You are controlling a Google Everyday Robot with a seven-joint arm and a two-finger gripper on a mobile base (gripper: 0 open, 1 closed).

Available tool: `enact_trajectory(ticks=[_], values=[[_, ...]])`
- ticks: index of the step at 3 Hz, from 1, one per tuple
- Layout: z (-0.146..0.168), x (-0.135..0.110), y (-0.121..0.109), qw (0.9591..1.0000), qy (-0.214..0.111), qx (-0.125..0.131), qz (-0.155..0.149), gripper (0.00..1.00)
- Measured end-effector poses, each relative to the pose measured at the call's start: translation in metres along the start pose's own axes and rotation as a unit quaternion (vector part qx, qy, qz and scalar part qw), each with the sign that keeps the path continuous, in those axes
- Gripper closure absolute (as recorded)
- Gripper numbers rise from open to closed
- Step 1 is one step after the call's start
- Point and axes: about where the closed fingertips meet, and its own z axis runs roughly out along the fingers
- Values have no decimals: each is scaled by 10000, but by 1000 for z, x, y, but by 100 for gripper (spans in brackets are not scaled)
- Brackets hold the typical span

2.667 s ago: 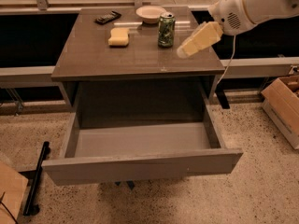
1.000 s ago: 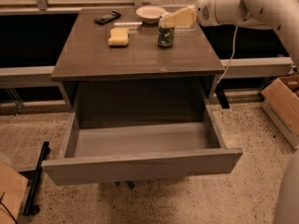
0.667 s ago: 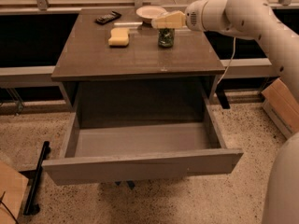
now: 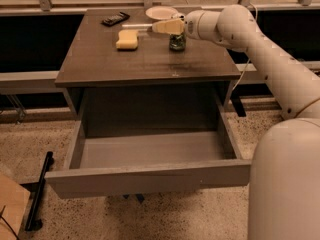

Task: Place green can into top drawer

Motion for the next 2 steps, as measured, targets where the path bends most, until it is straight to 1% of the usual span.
enact_trajectory(ticks=[1, 2], values=[[26, 13, -14, 9998, -28, 120, 152, 18], [35, 23, -25, 9994, -51, 226, 252, 42]])
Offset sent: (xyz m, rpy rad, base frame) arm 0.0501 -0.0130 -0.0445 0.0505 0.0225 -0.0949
